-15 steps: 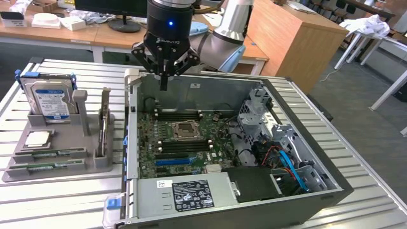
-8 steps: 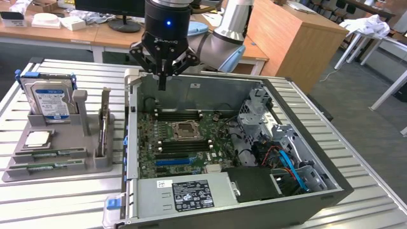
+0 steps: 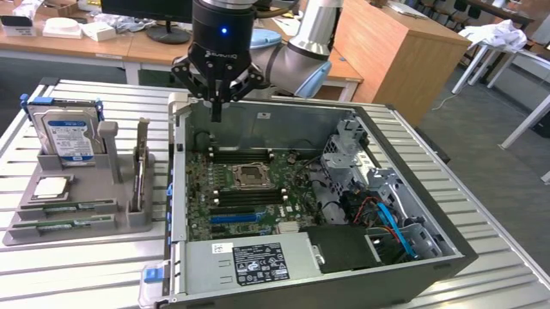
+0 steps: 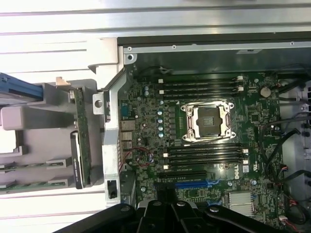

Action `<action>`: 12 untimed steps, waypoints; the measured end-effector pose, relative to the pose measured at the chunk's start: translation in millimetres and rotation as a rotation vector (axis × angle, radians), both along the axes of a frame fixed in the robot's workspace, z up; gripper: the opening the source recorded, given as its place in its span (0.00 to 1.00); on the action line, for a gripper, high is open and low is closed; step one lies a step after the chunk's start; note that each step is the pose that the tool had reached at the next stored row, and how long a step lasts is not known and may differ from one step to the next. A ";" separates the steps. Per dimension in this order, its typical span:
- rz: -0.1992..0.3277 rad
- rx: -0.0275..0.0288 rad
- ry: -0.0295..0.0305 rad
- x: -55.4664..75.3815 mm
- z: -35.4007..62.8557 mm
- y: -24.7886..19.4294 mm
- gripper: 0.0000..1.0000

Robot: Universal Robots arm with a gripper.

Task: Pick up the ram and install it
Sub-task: 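Reach for the ram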

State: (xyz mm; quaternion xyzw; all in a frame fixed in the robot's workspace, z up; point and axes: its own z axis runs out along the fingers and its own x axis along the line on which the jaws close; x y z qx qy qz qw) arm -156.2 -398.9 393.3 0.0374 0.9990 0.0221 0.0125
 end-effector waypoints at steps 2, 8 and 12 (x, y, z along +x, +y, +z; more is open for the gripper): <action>0.000 0.0000 0.0000 -1.2 0.0 0.0 0.10; 0.000 0.0000 0.0000 -4.1 0.0 0.0 0.10; 0.000 -0.0001 0.0000 -6.2 0.0 0.0 0.10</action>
